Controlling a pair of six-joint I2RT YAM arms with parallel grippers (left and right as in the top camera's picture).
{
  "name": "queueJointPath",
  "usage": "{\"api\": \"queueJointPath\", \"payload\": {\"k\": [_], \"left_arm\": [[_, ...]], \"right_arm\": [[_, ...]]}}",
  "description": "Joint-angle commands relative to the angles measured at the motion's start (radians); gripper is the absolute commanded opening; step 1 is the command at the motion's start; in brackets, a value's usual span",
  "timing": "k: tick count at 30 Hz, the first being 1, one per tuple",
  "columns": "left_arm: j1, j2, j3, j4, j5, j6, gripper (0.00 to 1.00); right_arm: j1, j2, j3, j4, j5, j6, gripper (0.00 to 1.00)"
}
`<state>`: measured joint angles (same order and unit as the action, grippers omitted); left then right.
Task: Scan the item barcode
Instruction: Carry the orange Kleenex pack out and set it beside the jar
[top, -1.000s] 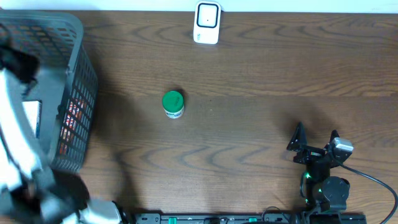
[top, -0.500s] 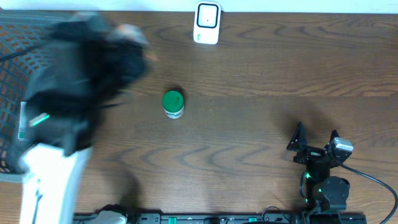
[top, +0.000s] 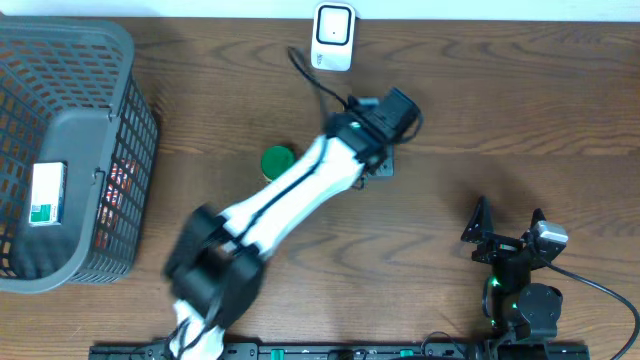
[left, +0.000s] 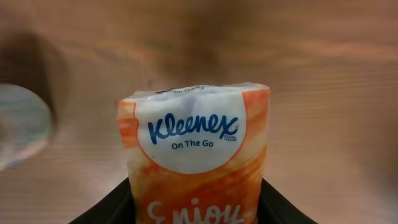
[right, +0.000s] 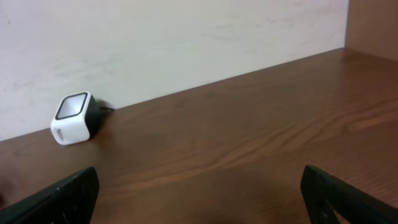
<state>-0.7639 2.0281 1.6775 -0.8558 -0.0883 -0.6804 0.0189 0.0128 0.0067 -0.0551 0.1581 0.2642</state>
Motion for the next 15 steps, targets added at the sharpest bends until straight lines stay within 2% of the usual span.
{"api": "queueJointPath", "payload": {"k": [1,7,12,15], "left_arm": [[0.013,0.106,0.001,0.0,-0.039,-0.048,0.45],[0.012,0.19,0.001,0.007,-0.097,-0.047,0.47],[0.027,0.108,0.032,-0.023,-0.146,0.048,0.86],[0.064,-0.013,0.111,-0.096,-0.148,0.17,0.93]], "right_arm": [[0.002,-0.001,-0.001,-0.002,0.013,0.012,0.99],[0.002,-0.001,-0.001,-0.002,0.013,0.012,0.99],[0.002,-0.001,-0.002,-0.002,0.013,0.012,0.99],[0.002,-0.001,-0.001,-0.002,0.013,0.012,0.99]]}}
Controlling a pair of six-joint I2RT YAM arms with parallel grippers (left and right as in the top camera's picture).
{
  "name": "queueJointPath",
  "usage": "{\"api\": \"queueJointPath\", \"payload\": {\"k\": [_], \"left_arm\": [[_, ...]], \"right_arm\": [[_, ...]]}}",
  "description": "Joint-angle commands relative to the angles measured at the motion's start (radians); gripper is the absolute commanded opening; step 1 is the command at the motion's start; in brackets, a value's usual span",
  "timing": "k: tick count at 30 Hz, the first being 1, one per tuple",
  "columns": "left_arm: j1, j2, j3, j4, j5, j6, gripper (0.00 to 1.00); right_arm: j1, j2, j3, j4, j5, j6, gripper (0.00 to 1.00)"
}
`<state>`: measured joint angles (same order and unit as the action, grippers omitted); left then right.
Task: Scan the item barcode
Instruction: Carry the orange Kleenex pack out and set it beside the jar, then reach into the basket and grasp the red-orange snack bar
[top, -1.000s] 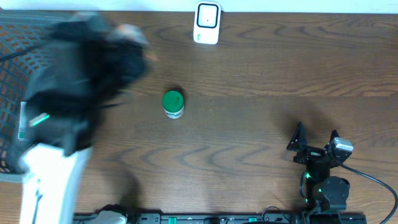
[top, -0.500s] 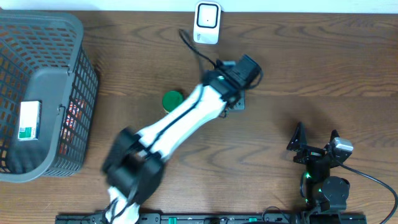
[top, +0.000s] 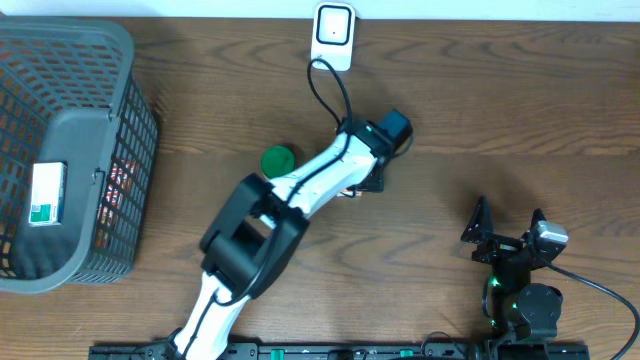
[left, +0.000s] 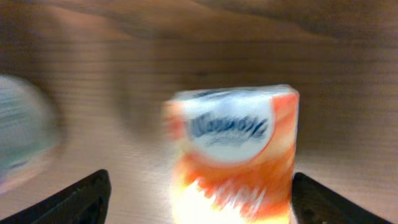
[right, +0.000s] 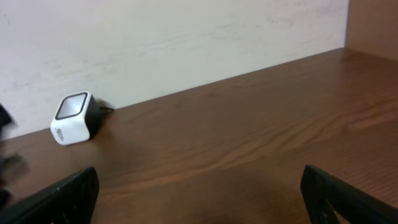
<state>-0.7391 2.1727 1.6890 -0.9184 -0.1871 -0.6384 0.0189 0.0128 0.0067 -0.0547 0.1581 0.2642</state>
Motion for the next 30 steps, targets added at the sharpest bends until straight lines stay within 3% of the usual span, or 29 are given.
{"api": "queueJointPath", "payload": {"k": [1,7,12,16,20,25,30], "left_arm": [[0.058,-0.21,0.134,-0.06,-0.05,0.175,0.93],[0.253,-0.529,0.321,-0.117,-0.05,0.332,1.0],[0.623,-0.732,0.353,-0.125,0.027,0.325,1.0],[0.97,-0.759,0.349,-0.199,0.189,0.319,1.0],[1.191,-0.7,0.304,-0.264,0.247,0.304,1.0],[1.249,-0.563,0.217,-0.275,0.233,0.259,1.0],[1.249,-0.435,0.138,-0.277,0.203,0.14,1.0]], "right_arm": [[0.002,-0.001,-0.001,-0.002,0.013,0.012,0.99],[0.002,-0.001,-0.001,-0.002,0.013,0.012,0.99],[0.002,-0.001,-0.001,-0.002,0.013,0.012,0.99],[0.002,0.0,-0.001,-0.002,0.013,0.012,0.99],[0.002,0.0,-0.001,-0.002,0.013,0.012,0.99],[0.002,0.0,-0.001,-0.002,0.013,0.012,0.99],[0.002,0.0,-0.001,-0.002,0.013,0.012,0.99]]}}
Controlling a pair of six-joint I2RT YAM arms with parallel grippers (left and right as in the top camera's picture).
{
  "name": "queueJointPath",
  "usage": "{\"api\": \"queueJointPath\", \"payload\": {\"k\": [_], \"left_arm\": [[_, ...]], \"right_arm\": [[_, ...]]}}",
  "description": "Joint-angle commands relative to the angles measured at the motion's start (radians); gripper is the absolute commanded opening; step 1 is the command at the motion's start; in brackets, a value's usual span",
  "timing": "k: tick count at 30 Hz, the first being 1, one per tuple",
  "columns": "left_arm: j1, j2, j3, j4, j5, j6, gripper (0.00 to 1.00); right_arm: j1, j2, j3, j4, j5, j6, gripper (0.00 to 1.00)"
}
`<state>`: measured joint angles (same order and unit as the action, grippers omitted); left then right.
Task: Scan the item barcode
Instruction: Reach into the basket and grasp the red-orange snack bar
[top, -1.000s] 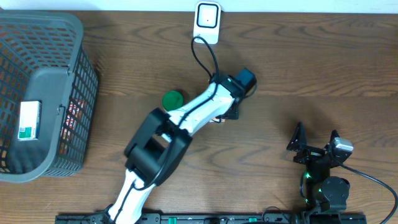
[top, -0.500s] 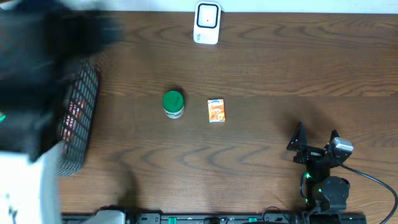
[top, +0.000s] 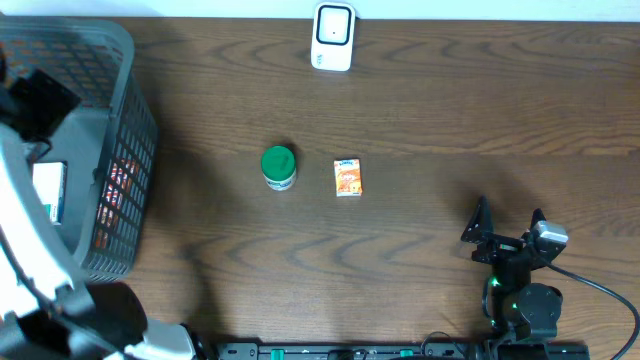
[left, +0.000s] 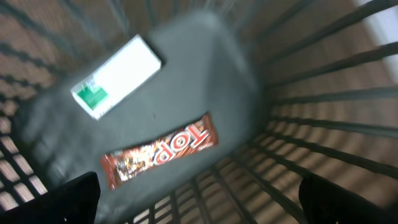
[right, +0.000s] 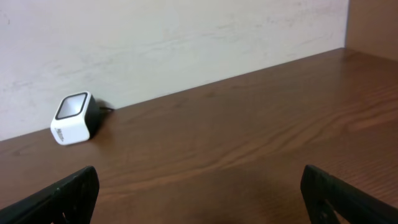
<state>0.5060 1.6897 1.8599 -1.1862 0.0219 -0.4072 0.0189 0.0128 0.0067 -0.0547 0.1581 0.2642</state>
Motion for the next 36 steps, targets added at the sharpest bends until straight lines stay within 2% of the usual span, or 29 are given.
{"api": "queueJointPath", "payload": {"k": [1,5,8,12,16,19,24,27,36], "left_arm": [[0.003,0.074,-0.045,-0.01,0.01,-0.092,1.0],[0.003,0.16,-0.075,-0.014,0.103,0.017,1.0],[0.003,0.224,-0.076,-0.032,0.101,0.154,1.0],[0.003,0.286,-0.076,-0.056,0.101,0.274,1.0],[-0.005,0.342,-0.077,-0.1,0.098,0.29,0.98],[-0.011,0.38,-0.088,-0.104,0.097,0.374,0.98],[-0.012,0.444,-0.117,-0.091,0.098,0.42,0.98],[-0.013,0.482,-0.162,-0.049,0.098,0.465,0.98],[-0.013,0.507,-0.299,0.113,0.094,0.478,1.0]], "right_arm": [[0.002,0.0,-0.001,-0.002,0.013,0.012,0.99],[0.002,0.0,-0.001,-0.002,0.013,0.012,0.99],[0.002,0.0,-0.001,-0.002,0.013,0.012,0.99],[0.002,0.0,-0.001,-0.002,0.013,0.012,0.99],[0.002,0.0,-0.002,-0.002,0.013,0.012,0.99],[0.002,0.0,-0.001,-0.002,0.013,0.012,0.99],[0.002,0.0,-0.001,-0.002,0.013,0.012,0.99],[0.002,0.0,-0.001,-0.002,0.013,0.012,0.99],[0.002,0.0,-0.001,-0.002,0.013,0.012,0.99]]}}
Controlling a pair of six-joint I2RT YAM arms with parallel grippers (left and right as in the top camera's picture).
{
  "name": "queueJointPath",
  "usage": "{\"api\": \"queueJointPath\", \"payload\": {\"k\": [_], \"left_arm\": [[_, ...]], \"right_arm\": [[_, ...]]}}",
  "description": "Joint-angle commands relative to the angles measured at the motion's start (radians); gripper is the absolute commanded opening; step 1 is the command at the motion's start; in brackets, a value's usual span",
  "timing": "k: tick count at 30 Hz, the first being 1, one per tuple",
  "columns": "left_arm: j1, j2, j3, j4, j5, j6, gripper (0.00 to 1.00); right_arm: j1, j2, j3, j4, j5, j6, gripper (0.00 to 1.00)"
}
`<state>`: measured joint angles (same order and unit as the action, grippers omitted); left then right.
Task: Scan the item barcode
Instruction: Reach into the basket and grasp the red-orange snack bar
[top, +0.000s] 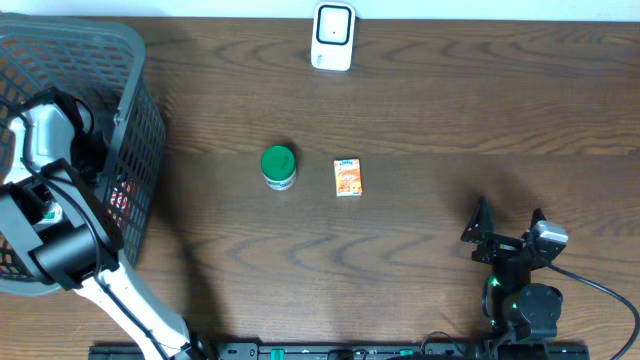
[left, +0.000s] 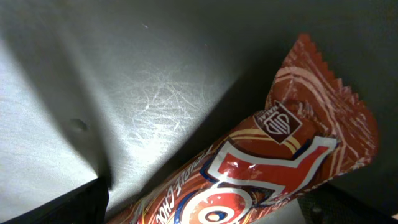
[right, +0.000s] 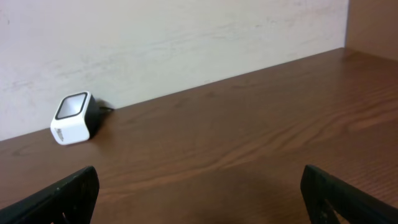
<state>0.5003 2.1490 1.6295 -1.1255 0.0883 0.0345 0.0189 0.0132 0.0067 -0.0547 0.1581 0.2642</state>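
Note:
A red chocolate bar (left: 261, 180) lies on the grey floor of the basket (top: 140, 110), filling the left wrist view. My left gripper (left: 205, 208) is open low over it, one dark finger on each side of the wrapper. Overhead, the left arm (top: 45, 135) reaches down into the basket, and a bit of the red bar (top: 118, 195) shows through the mesh. The white scanner (top: 332, 35) stands at the table's far edge, also seen as the scanner (right: 73, 118). My right gripper (top: 505, 235) rests open at the front right, holding nothing.
An orange tissue pack (top: 347, 177) and a green-lidded jar (top: 279, 167) sit mid-table. A white and green box (top: 45, 215) lies in the basket beside the left arm. A pale wall (right: 186, 37) runs behind the scanner.
My left gripper was high over the basket with the box and bar both in sight. Now it is down inside, open around the chocolate bar. The right arm is unchanged.
My left gripper first held the orange tissue pack at mid-table. Then it stood open with the pack free on the table. Later it was over the basket at the left, and now it is low inside, straddling the chocolate bar.

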Motion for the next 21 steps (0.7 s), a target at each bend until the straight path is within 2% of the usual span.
{"api": "queueJointPath", "payload": {"k": [1,3,4,6,10,14,21], "left_arm": [[-0.007,0.048,-0.073,0.057,0.028,0.036,0.91],[-0.007,0.047,-0.073,0.061,0.028,0.035,0.59],[-0.007,0.047,-0.071,0.063,0.028,0.035,0.5],[-0.007,0.047,-0.066,0.066,0.027,0.032,0.39],[-0.006,0.047,-0.021,0.032,0.027,0.032,0.35],[-0.006,0.042,0.097,-0.072,0.026,0.031,0.29],[-0.006,0.003,0.467,-0.346,-0.002,-0.005,0.27]], "right_arm": [[0.002,-0.001,-0.001,-0.002,0.013,0.012,0.99],[0.002,-0.001,-0.001,-0.002,0.013,0.012,0.99],[0.002,-0.001,-0.001,-0.002,0.013,0.012,0.99],[0.002,-0.001,-0.001,-0.002,0.013,0.012,0.99],[0.002,-0.001,-0.001,-0.002,0.013,0.012,0.99],[0.002,0.0,-0.002,-0.002,0.013,0.012,0.99],[0.002,0.0,-0.001,-0.002,0.013,0.012,0.99]]}}
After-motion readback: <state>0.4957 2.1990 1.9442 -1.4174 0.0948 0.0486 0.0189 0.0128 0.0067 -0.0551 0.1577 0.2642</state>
